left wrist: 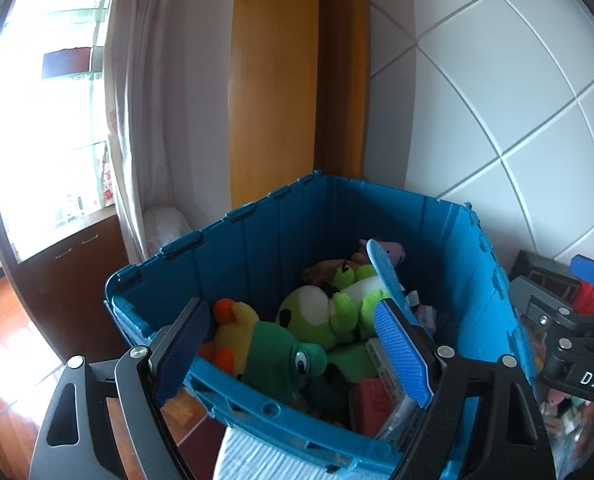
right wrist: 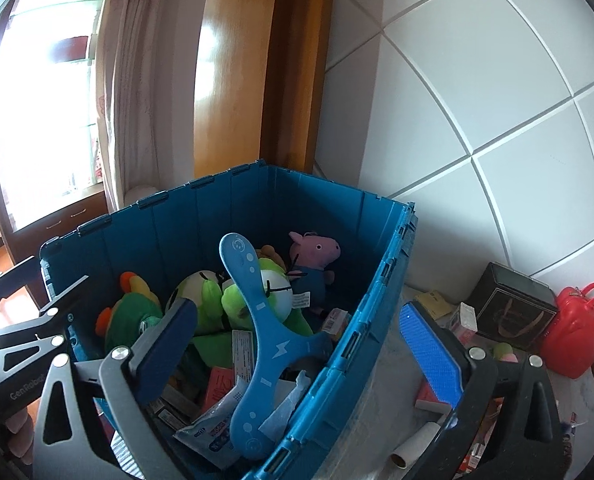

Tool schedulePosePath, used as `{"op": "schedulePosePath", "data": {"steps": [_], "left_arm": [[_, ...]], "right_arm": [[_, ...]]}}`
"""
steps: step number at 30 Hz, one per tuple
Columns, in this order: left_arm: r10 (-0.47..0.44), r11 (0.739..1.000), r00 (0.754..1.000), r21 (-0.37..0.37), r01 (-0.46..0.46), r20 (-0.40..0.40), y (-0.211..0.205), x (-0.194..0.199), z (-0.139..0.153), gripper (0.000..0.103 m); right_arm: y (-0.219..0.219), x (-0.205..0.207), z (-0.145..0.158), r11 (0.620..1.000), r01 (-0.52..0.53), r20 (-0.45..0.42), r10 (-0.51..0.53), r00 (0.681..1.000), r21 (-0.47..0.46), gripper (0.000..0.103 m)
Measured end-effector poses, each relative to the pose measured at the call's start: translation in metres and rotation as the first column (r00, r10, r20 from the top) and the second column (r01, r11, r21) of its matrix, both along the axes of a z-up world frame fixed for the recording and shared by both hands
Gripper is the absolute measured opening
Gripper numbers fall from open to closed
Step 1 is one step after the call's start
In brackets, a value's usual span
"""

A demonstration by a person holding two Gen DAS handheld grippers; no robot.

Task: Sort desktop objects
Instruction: 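Move both tools back over the pile on the bed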

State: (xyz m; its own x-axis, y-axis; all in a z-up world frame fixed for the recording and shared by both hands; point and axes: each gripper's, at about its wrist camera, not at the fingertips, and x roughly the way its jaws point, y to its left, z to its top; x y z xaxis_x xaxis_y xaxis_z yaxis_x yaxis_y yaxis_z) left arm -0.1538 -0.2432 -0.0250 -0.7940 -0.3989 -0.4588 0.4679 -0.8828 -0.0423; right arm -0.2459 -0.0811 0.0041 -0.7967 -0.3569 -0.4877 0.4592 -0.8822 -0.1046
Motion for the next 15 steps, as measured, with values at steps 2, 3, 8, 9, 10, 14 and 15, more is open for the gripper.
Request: {"op": "schedulePosePath", "data": {"steps": [2, 3, 8, 9, 10, 14, 15], "left_arm": [[-0.02, 1.0, 1.0, 0.004, 0.02, 0.001, 0.006, 0.003, -0.001, 0.086], [-0.031, 1.0, 1.0, 0.006, 0.031, 0.001, 0.01, 0.004, -0.001, 0.086], [-0.075, 0.997, 0.997, 0.032, 0.075, -0.007, 0.027, 0.012, -0.002, 0.086], [-0.084, 0.996, 0.996, 0.037, 0.084, -0.007, 0.032, 0.014, -0.002, 0.086], [-0.091, 0.995, 0.996, 0.033, 0.092, -0.01, 0.037, 0.015, -0.001, 0.086], [-0.123, 0.992, 0.992, -0.005, 0.123, -0.024, 0.063, 0.02, 0.002, 0.086], [-0.14, 0.99, 0.99, -0.011, 0.14, -0.026, 0.071, 0.02, 0.003, 0.086]], "right_arm": [[0.012, 0.005, 0.0, 1.0, 0.018, 0.003, -0.018, 1.0, -0.016, 0.103], [0.016, 0.007, -0.001, 0.999, 0.025, 0.004, -0.025, 1.0, -0.023, 0.103], [0.042, 0.023, -0.004, 0.997, 0.055, 0.012, -0.055, 0.998, -0.053, 0.103], [0.047, 0.025, -0.006, 0.997, 0.061, 0.015, -0.061, 0.998, -0.056, 0.103], [0.052, 0.027, -0.008, 0.996, 0.068, 0.019, -0.067, 0.998, -0.059, 0.103], [0.078, 0.036, -0.015, 0.991, 0.115, 0.037, -0.113, 0.993, -0.071, 0.103], [0.087, 0.039, -0.017, 0.988, 0.133, 0.042, -0.13, 0.991, -0.074, 0.103]]}}
